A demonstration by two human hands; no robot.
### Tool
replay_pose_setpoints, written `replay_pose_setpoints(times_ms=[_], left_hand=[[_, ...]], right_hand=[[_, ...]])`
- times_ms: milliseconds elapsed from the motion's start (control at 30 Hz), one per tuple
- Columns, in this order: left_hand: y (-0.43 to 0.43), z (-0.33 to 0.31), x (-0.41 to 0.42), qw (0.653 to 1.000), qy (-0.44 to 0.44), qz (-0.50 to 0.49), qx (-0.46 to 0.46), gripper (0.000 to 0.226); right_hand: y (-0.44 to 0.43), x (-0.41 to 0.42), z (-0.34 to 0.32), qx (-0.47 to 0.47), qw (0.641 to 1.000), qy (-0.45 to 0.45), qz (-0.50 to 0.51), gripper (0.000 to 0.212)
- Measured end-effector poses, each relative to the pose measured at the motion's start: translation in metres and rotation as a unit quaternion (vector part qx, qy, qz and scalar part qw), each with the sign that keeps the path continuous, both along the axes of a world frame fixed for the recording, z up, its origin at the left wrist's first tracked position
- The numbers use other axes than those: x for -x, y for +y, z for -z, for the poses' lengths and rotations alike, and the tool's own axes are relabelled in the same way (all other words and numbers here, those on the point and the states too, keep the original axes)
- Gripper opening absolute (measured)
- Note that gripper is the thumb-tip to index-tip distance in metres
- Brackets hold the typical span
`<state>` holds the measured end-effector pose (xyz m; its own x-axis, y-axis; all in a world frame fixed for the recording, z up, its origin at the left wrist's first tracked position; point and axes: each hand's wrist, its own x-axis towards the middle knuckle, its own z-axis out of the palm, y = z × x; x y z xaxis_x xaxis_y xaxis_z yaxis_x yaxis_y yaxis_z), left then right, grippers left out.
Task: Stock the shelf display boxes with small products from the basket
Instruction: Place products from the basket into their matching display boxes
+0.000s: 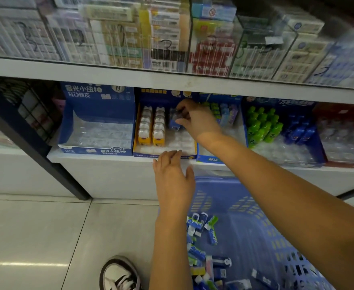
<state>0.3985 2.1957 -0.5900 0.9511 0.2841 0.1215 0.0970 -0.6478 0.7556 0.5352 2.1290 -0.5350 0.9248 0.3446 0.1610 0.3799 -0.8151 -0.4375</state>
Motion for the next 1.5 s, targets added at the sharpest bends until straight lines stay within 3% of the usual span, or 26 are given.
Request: replay_pose_setpoints(times_ms=[133, 400, 533, 600, 667, 767, 900, 1000, 1100, 1167, 1300, 1500], left_hand=[[0.000, 0.003, -0.001, 1.000, -0.010, -0.002, 0.012, 0.045], [-0.001, -0.001, -0.001, 0.997, -0.033, -0.009, 0.068, 0.037], [-0.006, -0.010, 0.008, 0.988, -0.098, -0.002, 0.123, 0.022], [-0.015, -0.010, 0.009, 0.988, -0.074, 0.021, 0.134, 0.024], [-0.029, 0.000, 0.008, 0.994, -0.006, 0.053, 0.101, 0.025], [-0.064, 0.029, 0.014, 0.974, 0.162, 0.158, 0.029, 0.026], [-0.111, 0.078, 0.046, 0.876, 0.341, 0.338, -0.051, 0.021], [-0.136, 0.114, 0.075, 0.791, 0.427, 0.426, -0.103, 0.020], [-0.147, 0.139, 0.088, 0.742, 0.463, 0.457, -0.161, 0.024], [-0.148, 0.150, 0.092, 0.734, 0.475, 0.455, -0.171, 0.028], [-0.145, 0.166, 0.101, 0.709, 0.501, 0.450, -0.208, 0.040], [-0.144, 0.174, 0.104, 0.758, 0.472, 0.415, -0.174, 0.054]], right_hand=[[0.004, -0.003, 0.006, 0.075, 0.996, -0.015, -0.036, 0.030], [0.006, -0.002, -0.010, 0.131, 0.989, -0.032, -0.059, 0.029], [-0.031, 0.039, -0.017, 0.035, 0.997, -0.034, -0.065, 0.021], [-0.071, 0.072, -0.008, -0.019, 0.998, -0.006, -0.060, 0.020], [-0.113, 0.101, 0.015, -0.010, 0.994, 0.096, -0.042, 0.024], [-0.171, 0.133, 0.070, 0.128, 0.947, 0.292, -0.034, 0.013], [-0.230, 0.170, 0.147, 0.229, 0.848, 0.477, -0.018, 0.027], [-0.254, 0.191, 0.185, 0.252, 0.796, 0.546, -0.068, 0.023], [-0.261, 0.204, 0.211, 0.321, 0.739, 0.572, -0.156, 0.032], [-0.256, 0.207, 0.221, 0.376, 0.700, 0.567, -0.217, 0.041], [-0.248, 0.205, 0.231, 0.389, 0.672, 0.580, -0.245, 0.049], [-0.244, 0.204, 0.234, 0.407, 0.659, 0.583, -0.245, 0.042]])
